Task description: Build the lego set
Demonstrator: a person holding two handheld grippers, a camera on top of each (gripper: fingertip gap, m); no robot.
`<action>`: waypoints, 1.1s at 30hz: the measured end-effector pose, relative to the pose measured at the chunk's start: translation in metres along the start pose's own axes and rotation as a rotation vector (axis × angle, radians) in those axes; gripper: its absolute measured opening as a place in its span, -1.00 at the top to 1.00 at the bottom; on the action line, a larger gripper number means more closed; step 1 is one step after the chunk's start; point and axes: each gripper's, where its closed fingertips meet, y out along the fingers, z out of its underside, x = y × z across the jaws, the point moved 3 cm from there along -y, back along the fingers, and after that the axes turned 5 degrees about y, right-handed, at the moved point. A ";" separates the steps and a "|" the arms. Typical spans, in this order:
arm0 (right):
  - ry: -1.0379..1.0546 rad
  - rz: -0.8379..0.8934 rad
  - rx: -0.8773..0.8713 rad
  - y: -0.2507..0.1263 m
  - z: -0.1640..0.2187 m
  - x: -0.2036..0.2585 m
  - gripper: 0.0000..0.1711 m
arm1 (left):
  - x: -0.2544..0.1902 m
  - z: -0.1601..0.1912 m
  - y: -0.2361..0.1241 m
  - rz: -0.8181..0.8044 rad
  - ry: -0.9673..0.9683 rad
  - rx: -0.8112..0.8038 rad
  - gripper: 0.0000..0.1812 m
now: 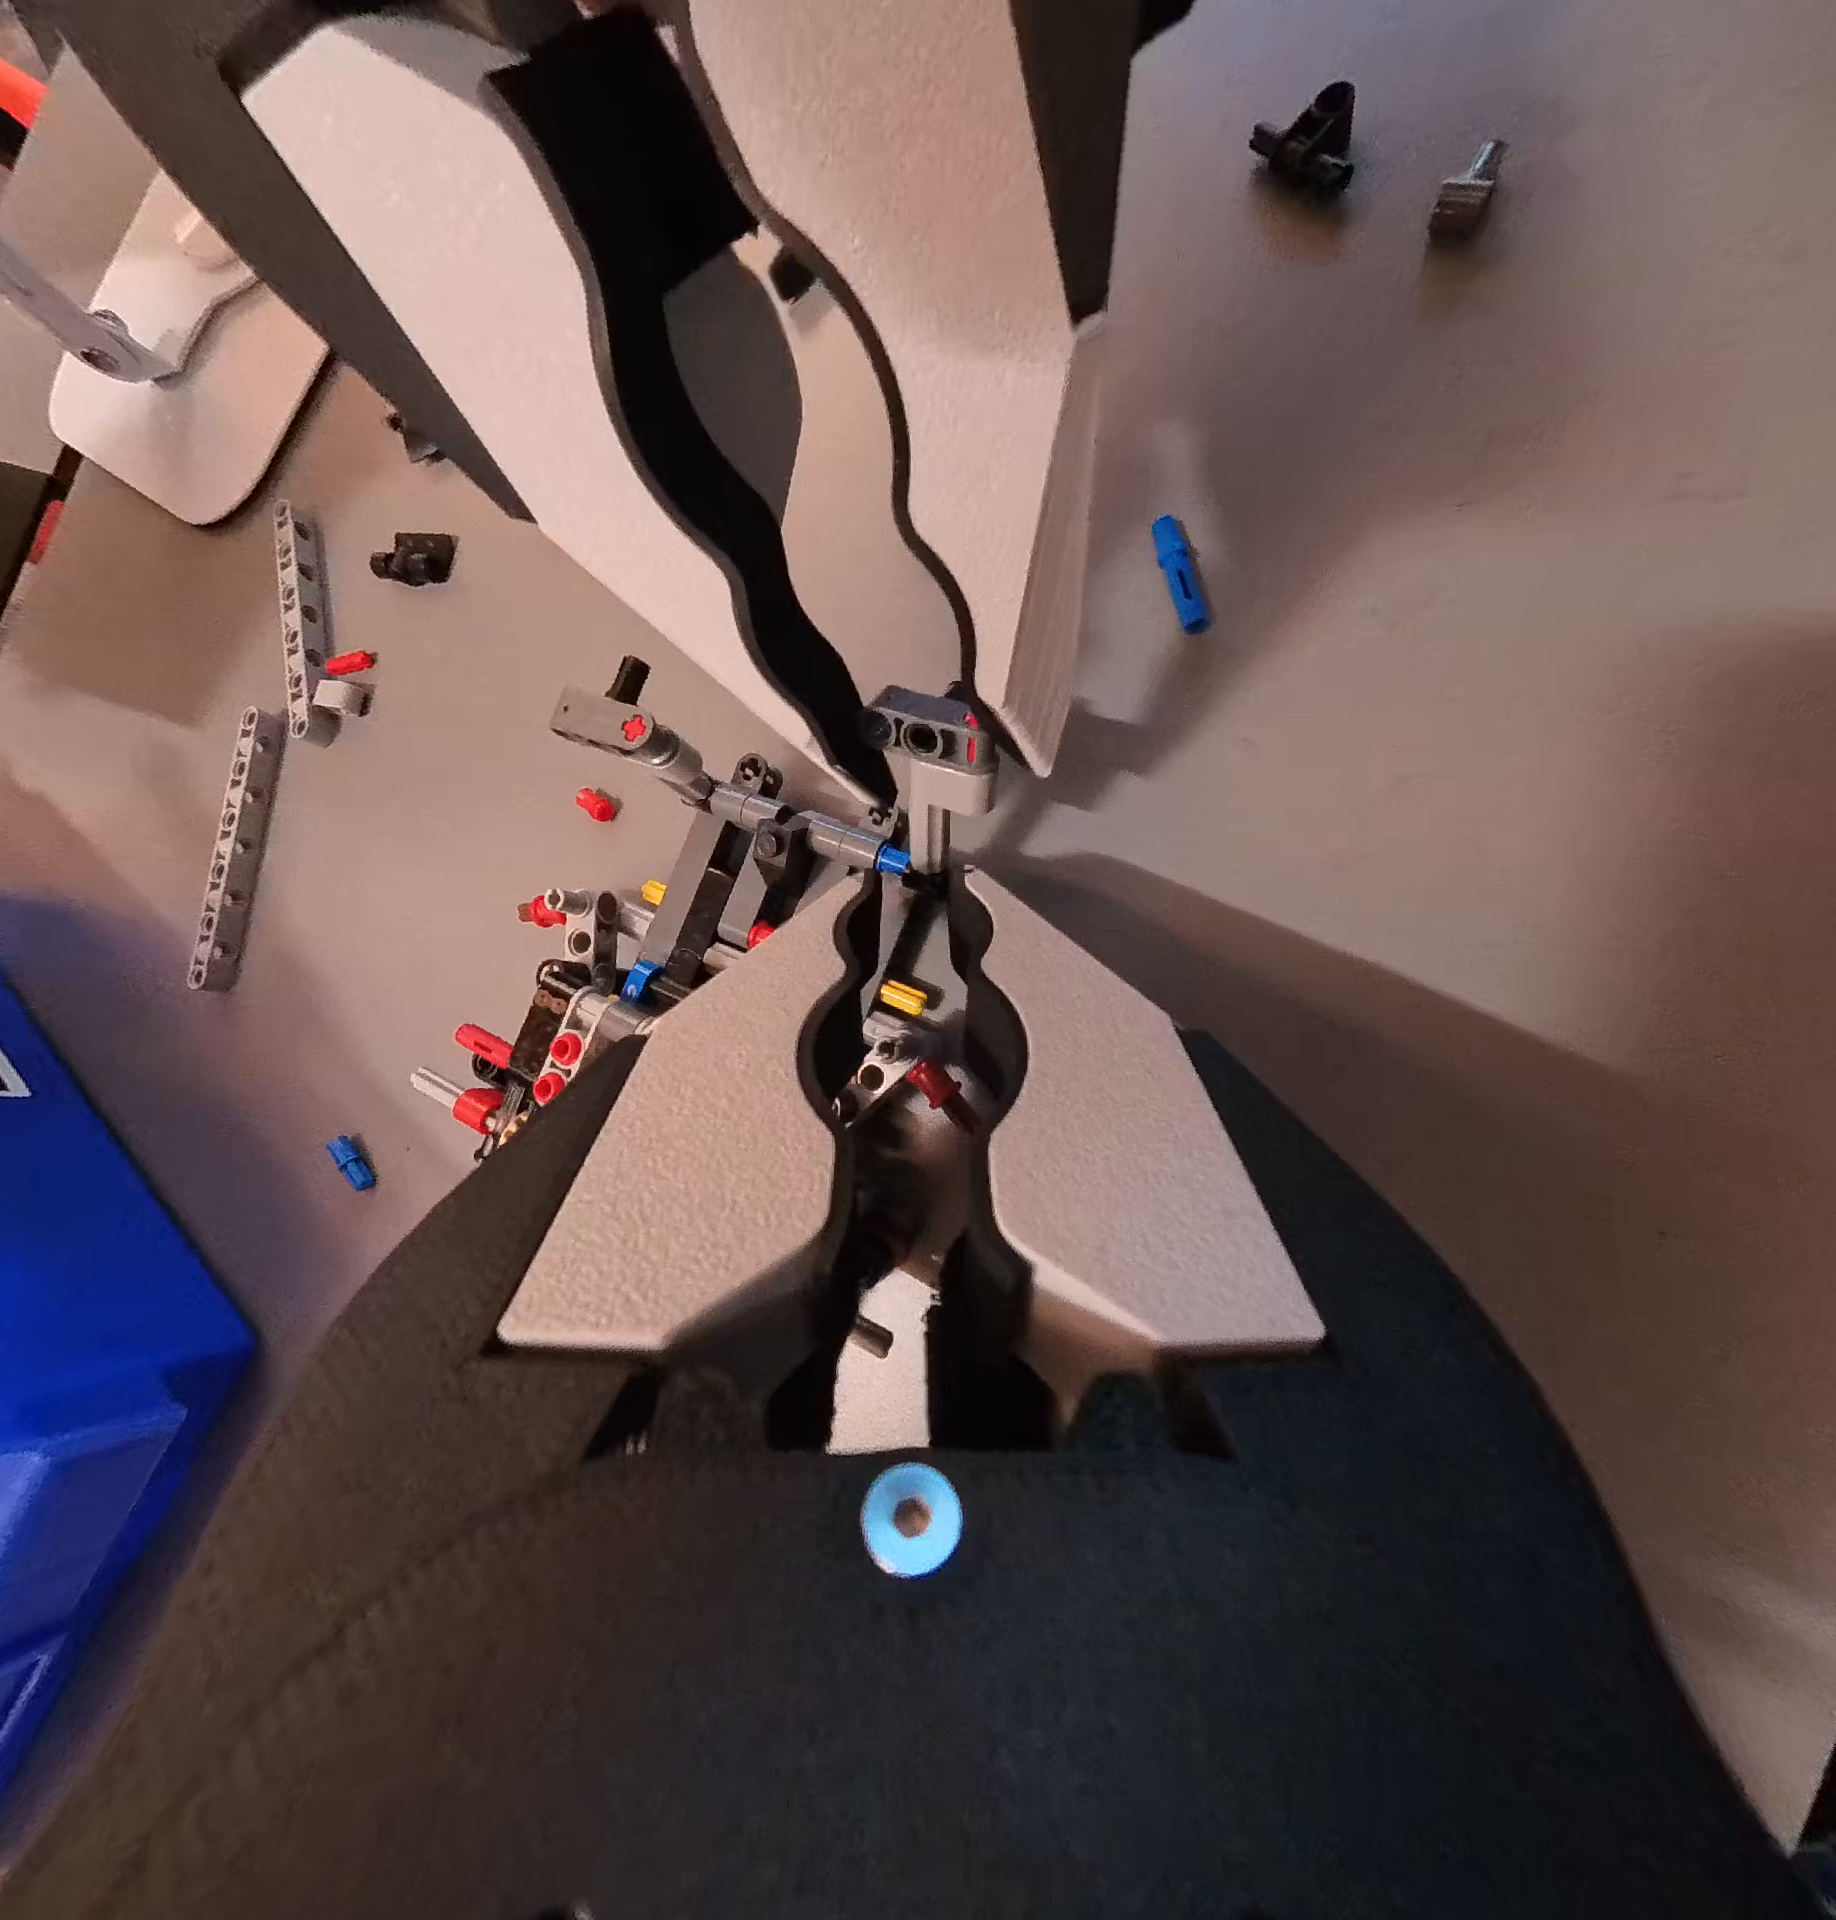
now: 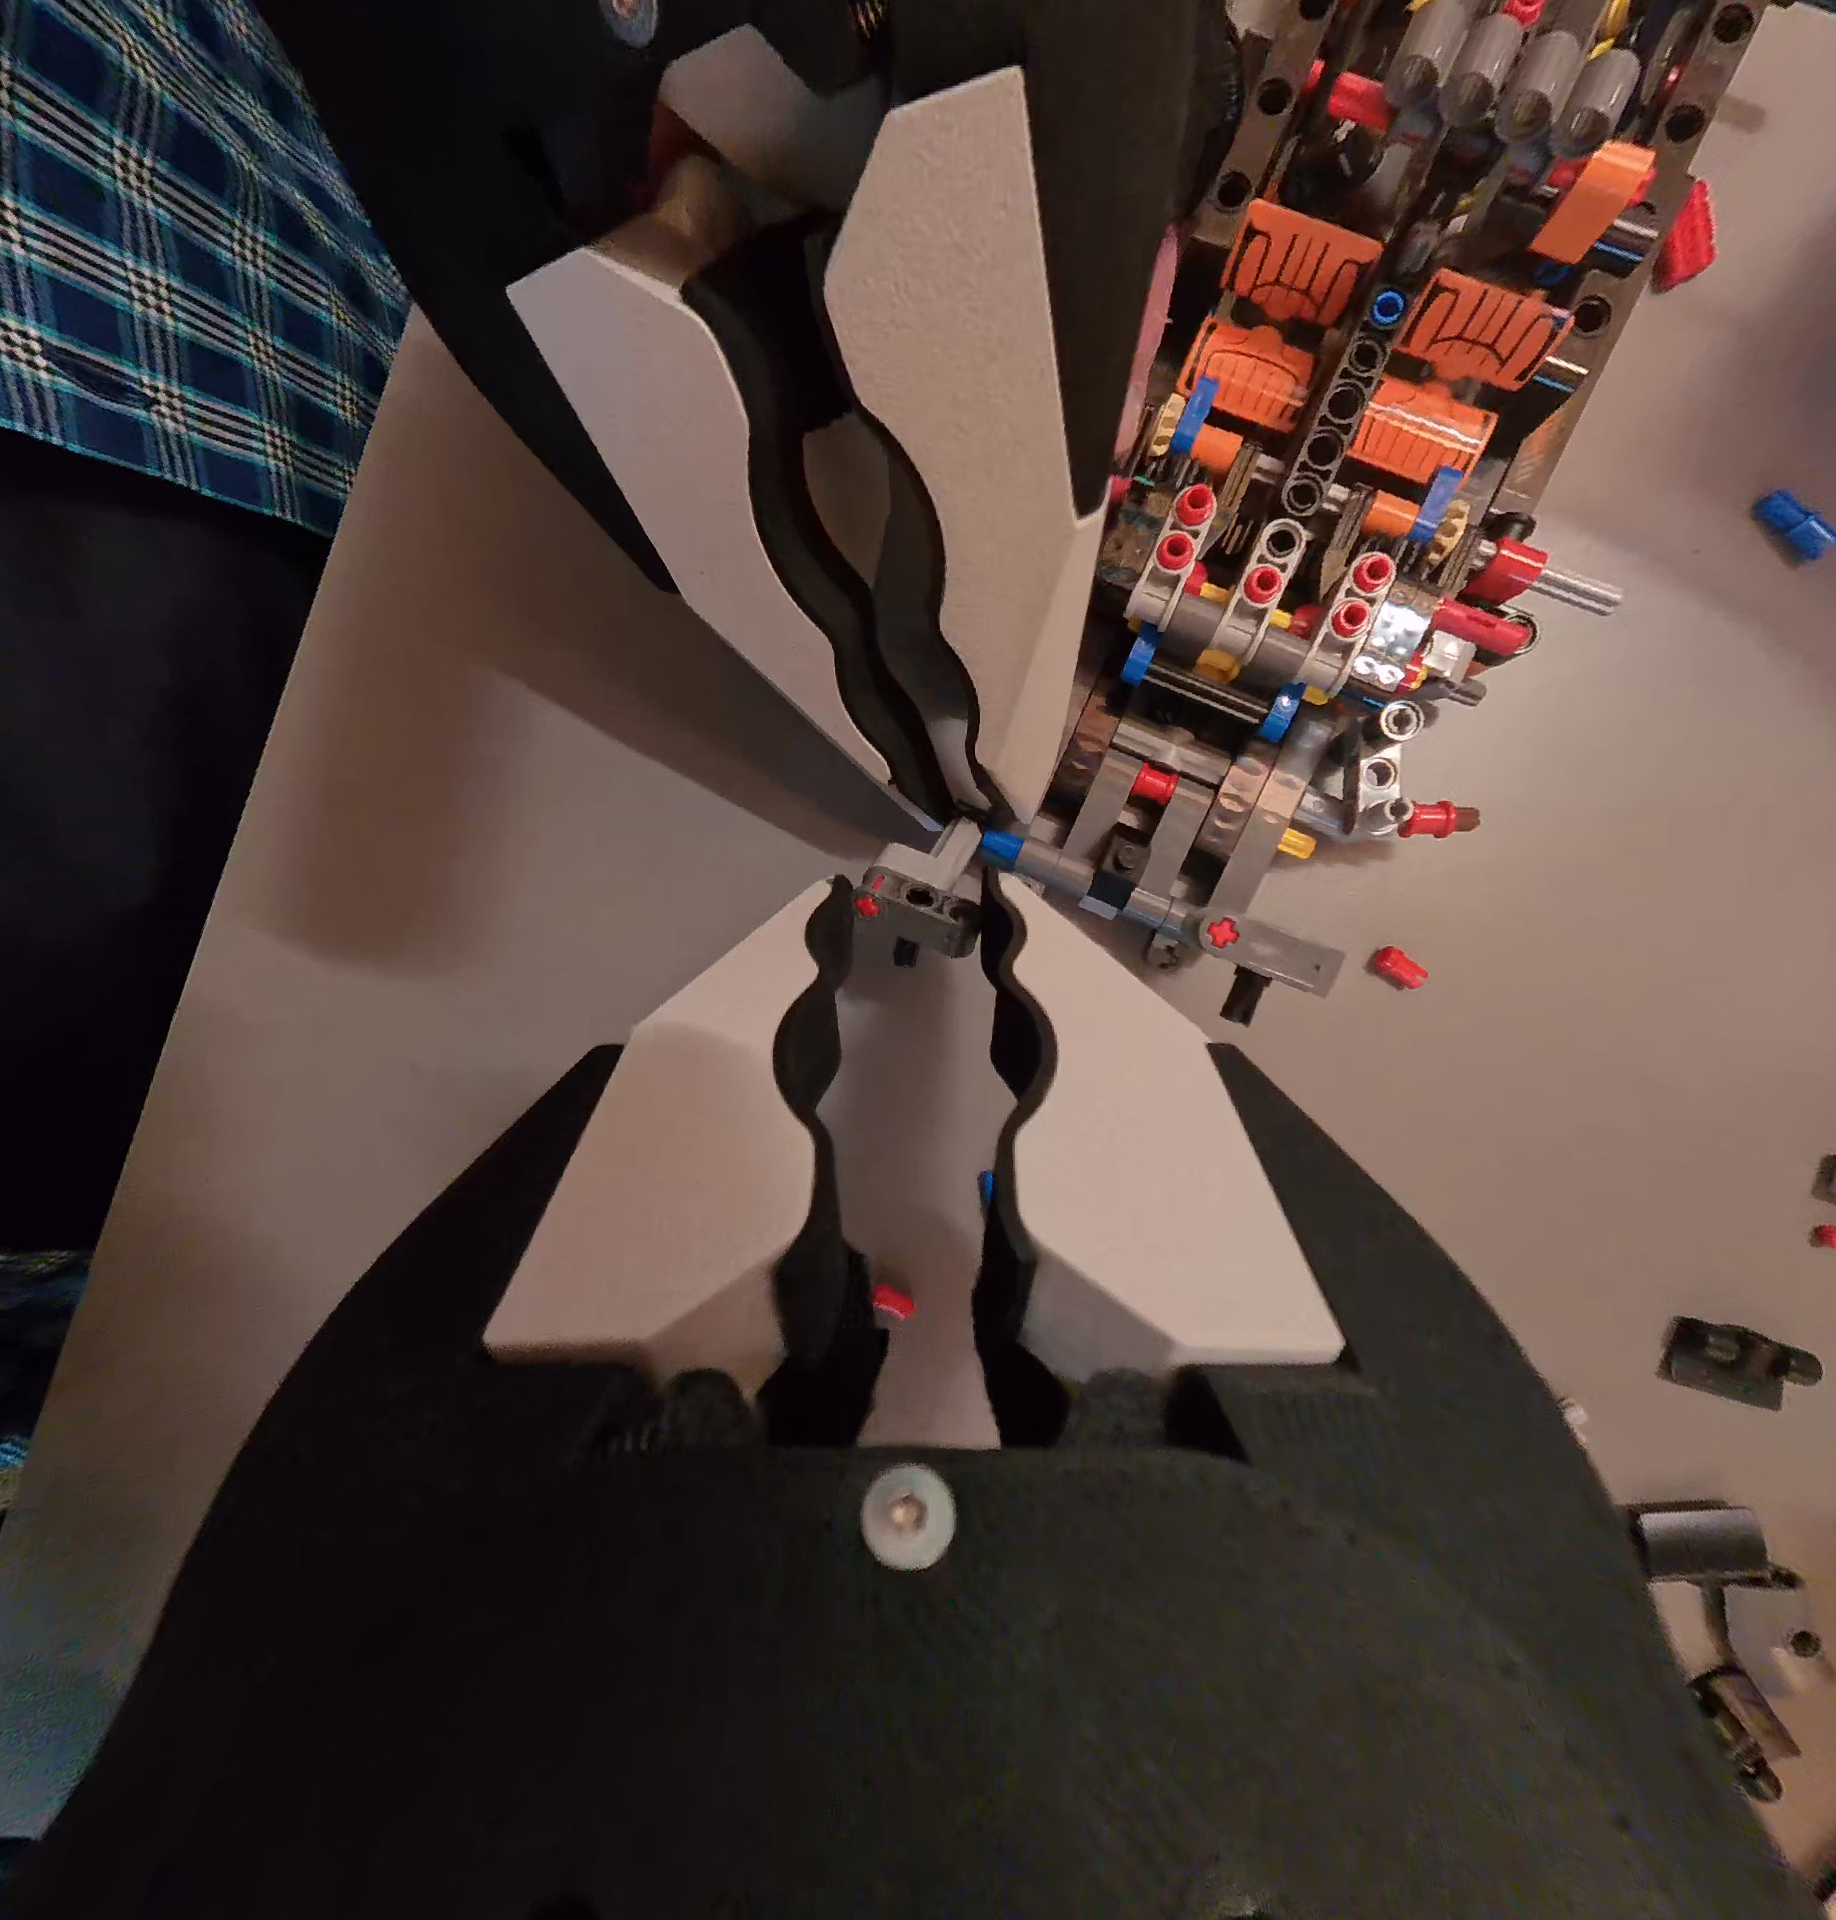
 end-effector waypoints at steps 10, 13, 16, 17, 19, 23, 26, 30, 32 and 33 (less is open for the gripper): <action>0.003 -0.003 0.006 0.000 0.001 -0.002 0.73 | 0.001 0.000 0.001 0.000 -0.004 -0.002 0.89; 0.004 -0.001 0.014 0.000 0.002 -0.003 0.73 | 0.001 0.000 0.002 -0.001 -0.004 0.005 0.89; 0.002 0.002 0.018 0.000 0.003 -0.003 0.73 | 0.002 -0.001 0.001 -0.010 -0.009 0.005 0.89; 0.003 0.002 0.018 -0.001 0.003 -0.003 0.73 | 0.002 -0.001 0.001 -0.013 -0.007 0.004 0.89; 0.003 0.008 0.017 -0.002 0.003 -0.004 0.73 | 0.000 -0.002 0.001 -0.005 -0.011 0.004 0.89; 0.005 0.011 0.033 -0.001 0.006 -0.006 0.73 | 0.001 -0.001 0.003 -0.016 -0.012 0.017 0.88; 0.009 0.008 0.033 -0.003 0.006 -0.006 0.73 | 0.003 -0.004 0.001 -0.032 -0.020 0.010 0.88; 0.012 0.016 0.044 -0.004 0.007 -0.008 0.73 | 0.005 -0.001 0.002 -0.043 -0.010 0.033 0.90; 0.011 0.017 0.046 -0.004 0.006 -0.009 0.73 | 0.005 0.000 0.004 -0.046 -0.008 0.043 0.91; 0.012 0.020 0.053 -0.004 0.007 -0.010 0.73 | 0.006 0.000 0.005 -0.051 -0.006 0.047 0.91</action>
